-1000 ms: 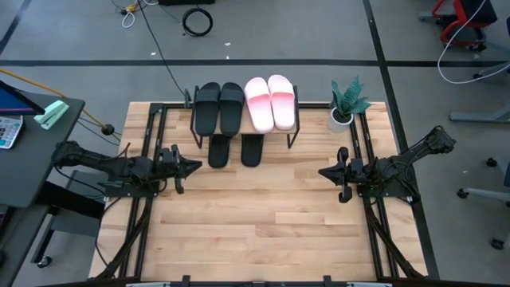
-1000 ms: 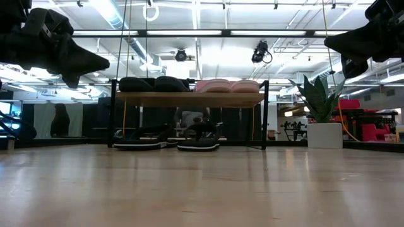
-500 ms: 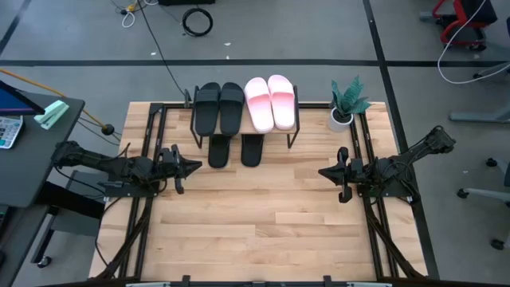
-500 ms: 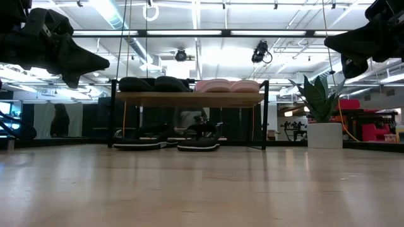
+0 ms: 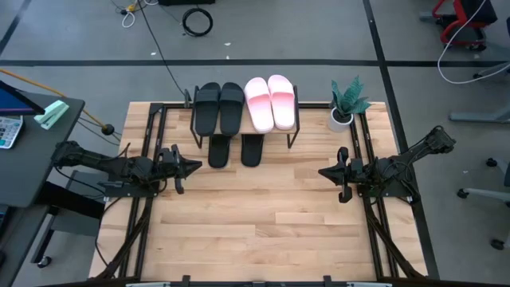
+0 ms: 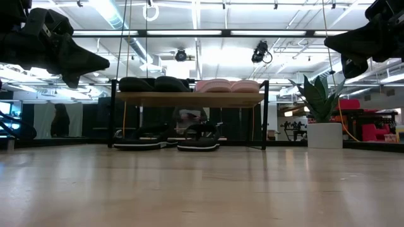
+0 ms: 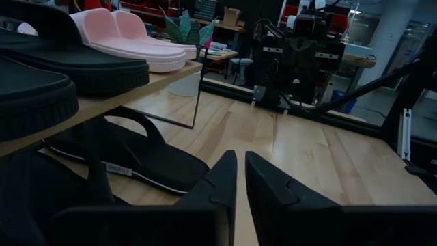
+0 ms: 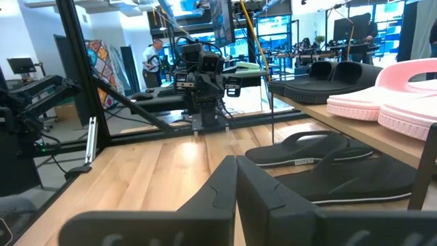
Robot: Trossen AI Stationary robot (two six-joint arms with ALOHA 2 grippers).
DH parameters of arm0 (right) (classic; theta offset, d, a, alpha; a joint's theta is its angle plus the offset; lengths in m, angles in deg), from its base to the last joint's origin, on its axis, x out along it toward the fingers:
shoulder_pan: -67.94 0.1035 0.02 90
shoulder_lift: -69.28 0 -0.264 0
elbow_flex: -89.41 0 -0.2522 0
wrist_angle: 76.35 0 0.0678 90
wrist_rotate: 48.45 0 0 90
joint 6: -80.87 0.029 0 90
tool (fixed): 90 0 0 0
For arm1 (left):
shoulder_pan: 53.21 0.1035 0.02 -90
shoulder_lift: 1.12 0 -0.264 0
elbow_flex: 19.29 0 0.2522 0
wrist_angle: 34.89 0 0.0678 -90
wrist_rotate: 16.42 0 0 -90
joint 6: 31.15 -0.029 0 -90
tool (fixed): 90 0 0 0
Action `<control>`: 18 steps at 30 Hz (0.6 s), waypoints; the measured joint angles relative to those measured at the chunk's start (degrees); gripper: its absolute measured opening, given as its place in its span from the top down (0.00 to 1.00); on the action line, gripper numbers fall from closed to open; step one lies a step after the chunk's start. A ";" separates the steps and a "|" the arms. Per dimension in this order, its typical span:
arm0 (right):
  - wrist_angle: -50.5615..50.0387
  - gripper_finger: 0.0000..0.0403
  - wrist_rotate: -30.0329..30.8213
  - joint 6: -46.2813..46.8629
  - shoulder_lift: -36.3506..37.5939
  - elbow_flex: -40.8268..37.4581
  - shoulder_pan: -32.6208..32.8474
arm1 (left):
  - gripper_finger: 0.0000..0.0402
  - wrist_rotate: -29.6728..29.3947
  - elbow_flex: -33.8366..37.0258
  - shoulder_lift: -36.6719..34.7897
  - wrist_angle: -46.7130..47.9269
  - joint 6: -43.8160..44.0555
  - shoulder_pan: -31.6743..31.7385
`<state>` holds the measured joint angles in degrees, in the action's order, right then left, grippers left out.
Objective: Pick and place slides into the shelf
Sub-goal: Return to Home Position
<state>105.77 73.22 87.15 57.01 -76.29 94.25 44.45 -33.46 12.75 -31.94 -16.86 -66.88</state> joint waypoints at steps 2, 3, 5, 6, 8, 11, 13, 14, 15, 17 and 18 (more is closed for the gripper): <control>0.00 0.96 0.00 -0.02 0.00 0.00 0.01 | 0.92 0.00 0.00 0.00 0.00 0.05 -0.01; 0.00 0.96 0.01 0.00 0.00 0.00 0.02 | 0.92 0.00 0.00 0.00 0.00 0.03 -0.02; 0.01 0.96 0.01 0.00 -0.01 0.00 0.00 | 0.93 0.00 0.00 0.00 0.00 0.04 -0.02; 0.00 0.96 0.02 0.00 0.00 0.00 0.00 | 0.93 0.00 0.02 0.00 0.00 0.04 -0.02; 0.00 0.96 0.02 0.00 0.00 0.00 0.02 | 0.93 0.00 0.02 0.00 0.00 0.00 -0.02; 0.00 0.96 0.00 0.00 -0.02 0.00 0.02 | 0.92 0.00 0.02 0.00 0.00 0.04 -0.02; 0.01 0.96 0.01 0.00 0.00 0.00 0.01 | 0.91 0.02 0.02 0.00 0.00 0.02 -0.02; 0.01 0.96 0.01 0.00 0.00 0.00 0.02 | 0.90 0.00 0.02 0.00 0.00 0.04 -0.02; 0.01 0.96 0.00 0.00 0.00 0.00 0.02 | 0.90 0.00 0.02 0.00 0.00 0.02 -0.02; 0.02 0.96 0.02 0.00 0.00 0.00 0.02 | 0.90 0.00 0.02 0.00 0.00 0.03 -0.02; 0.00 0.96 0.02 0.00 0.00 0.00 0.00 | 0.90 0.00 0.02 0.00 0.00 0.04 -0.02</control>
<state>105.77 73.23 87.15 57.01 -76.29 94.25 44.45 -33.44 12.75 -31.94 -16.82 -66.90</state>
